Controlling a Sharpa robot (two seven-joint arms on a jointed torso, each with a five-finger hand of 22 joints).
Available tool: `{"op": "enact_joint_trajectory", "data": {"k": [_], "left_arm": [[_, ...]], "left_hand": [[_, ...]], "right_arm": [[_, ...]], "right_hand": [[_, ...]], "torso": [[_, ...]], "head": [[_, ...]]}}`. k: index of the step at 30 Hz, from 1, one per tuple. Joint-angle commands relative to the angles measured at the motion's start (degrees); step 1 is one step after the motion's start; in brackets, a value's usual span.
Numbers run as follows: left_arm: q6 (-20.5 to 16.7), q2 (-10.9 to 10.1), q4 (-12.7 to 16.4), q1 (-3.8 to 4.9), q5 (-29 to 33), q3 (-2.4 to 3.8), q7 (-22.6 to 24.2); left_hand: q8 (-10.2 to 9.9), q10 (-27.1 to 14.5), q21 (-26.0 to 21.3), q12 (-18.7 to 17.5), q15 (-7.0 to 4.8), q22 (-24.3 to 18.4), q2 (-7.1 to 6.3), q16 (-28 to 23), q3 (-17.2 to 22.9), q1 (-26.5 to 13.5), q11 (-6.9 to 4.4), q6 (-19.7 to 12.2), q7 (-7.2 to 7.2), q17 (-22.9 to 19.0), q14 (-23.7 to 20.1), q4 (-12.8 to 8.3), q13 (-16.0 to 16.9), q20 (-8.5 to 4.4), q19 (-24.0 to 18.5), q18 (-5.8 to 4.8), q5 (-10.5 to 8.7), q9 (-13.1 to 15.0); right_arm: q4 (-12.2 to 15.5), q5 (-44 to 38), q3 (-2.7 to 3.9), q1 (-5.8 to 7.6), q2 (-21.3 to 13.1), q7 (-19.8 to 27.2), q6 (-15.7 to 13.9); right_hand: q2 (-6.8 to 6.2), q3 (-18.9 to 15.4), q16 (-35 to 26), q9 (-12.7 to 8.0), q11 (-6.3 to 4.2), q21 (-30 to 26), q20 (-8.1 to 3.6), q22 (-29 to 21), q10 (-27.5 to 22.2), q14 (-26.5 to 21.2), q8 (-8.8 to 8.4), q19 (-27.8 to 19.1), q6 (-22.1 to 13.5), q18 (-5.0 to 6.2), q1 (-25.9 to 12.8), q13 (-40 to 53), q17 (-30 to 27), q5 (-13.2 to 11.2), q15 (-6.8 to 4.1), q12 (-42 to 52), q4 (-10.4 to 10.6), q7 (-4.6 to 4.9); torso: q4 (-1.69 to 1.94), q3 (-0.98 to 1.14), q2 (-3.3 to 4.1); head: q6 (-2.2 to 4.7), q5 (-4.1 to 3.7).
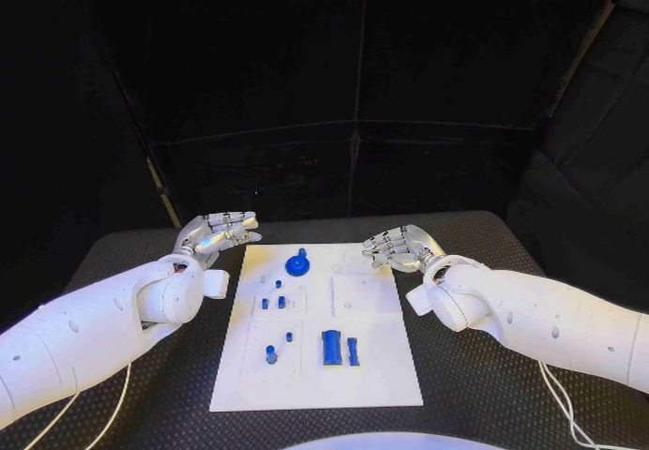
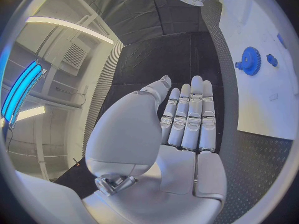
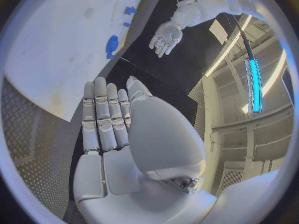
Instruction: Assemble the parts on the task board
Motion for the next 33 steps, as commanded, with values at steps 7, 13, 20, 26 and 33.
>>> {"op": "enact_joint_trajectory", "data": {"k": [7, 13, 20, 26, 33], "left_arm": [[-3.4, 5.8, -8.0, -0.14, 4.1, 0.13, 5.6], [-2.5, 7.3, -9.8, -0.26, 3.0, 0.07, 3.6], [-5.2, 6.2, -6.6, 0.20, 2.9, -0.43, 4.1], [-11.8, 3.5, 1.3, 1.32, 2.7, -1.63, 5.2], [-21.9, -0.7, 13.3, 3.04, 2.3, -3.49, 7.0]], "left_hand": [[-1.7, -5.8, -5.9, -3.7, 2.75, -9.1, 0.27, -10.7, -5.3, -1.0, 1.41, -2.4, -1.26, -4.8, -7.5, 1.0, -0.1, 3.62, -11.5, 0.04, -0.42, -0.1], [-5.3, -23.1, -9.1, -7.2, -0.07, -18.0, 2.26, -14.6, -10.1, -24.7, -1.93, -18.9, -3.37, -7.5, -24.1, -1.4, -3.6, -0.94, -26.7, -3.11, -3.15, -3.8], [-5.3, -31.7, -9.1, -7.2, -1.41, -20.7, 6.68, -19.2, -11.8, -36.9, -3.24, -27.5, -4.59, -11.7, -32.1, -2.9, -3.6, -3.44, -31.8, -4.17, -3.15, -3.8], [-5.3, -38.2, -9.1, -7.2, -5.95, -22.7, 6.68, -19.2, -13.3, -46.5, -8.10, -34.1, -8.96, -11.7, -38.4, -7.4, -3.6, -5.44, -35.7, -5.40, -3.15, -3.8], [-5.3, -43.8, -9.1, -7.2, -5.95, -24.4, 6.68, -19.2, -18.2, -54.7, -8.10, -39.7, -8.96, -11.7, -43.7, -7.4, -3.6, -7.16, -39.0, -6.03, -3.15, -3.8]], "right_arm": [[-16.1, 20.1, 0.12, 1.37, 9.2, 14.3, 10.0], [-18.8, 17.4, 0.09, 1.39, 11.4, 11.7, 8.1], [-15.6, 19.3, -0.53, 2.18, 10.1, 12.5, 5.6], [-7.7, 23.7, -2.04, 4.13, 6.9, 14.6, -0.7], [4.3, 30.5, -4.34, 7.09, 2.0, 17.8, -10.2]], "right_hand": [[-0.22, 1.1, -16.5, -5.7, 3.14, -12.3, 4.61, -8.0, 1.0, -2.2, -3.82, -0.3, -0.8, 0.80, -3.0, -16.5, -13.2, -0.8, 3.78, -10.7, -2.8, 0.22], [2.21, -1.2, -23.9, -12.7, 0.46, -21.3, 0.69, -13.8, -16.5, -19.0, -7.38, -13.4, -16.6, -2.95, -30.4, -24.2, -19.0, -5.9, 1.63, -16.5, -7.8, -3.06], [2.21, -1.2, -23.9, -12.7, -0.84, -24.2, -1.56, -15.7, -25.2, -27.3, -7.38, -19.7, -24.6, -3.66, -43.4, -24.2, -24.0, -8.0, 0.28, -16.5, -9.5, -4.55], [2.21, -1.2, -23.9, -12.7, -2.05, -26.0, -3.36, -20.7, -32.1, -34.2, -7.38, -25.1, -30.8, -4.55, -53.2, -24.2, -24.0, -9.5, -4.55, -16.5, -14.0, -5.77], [2.21, -1.2, -23.9, -12.7, -6.45, -27.6, -4.98, -20.7, -38.2, -40.3, -7.38, -29.7, -36.3, -5.21, -61.8, -24.2, -24.0, -10.7, -4.55, -16.5, -14.0, -10.17]], "torso": [[0.36, -0.08, -1.68], [0.34, -0.07, -1.42], [0.47, 0.54, -0.84], [0.58, 1.05, -0.37], [0.58, 1.05, -0.37]], "head": [[5.23, 1.19], [6.64, 1.33], [6.59, 2.93], [6.55, 4.25], [6.55, 4.25]]}}
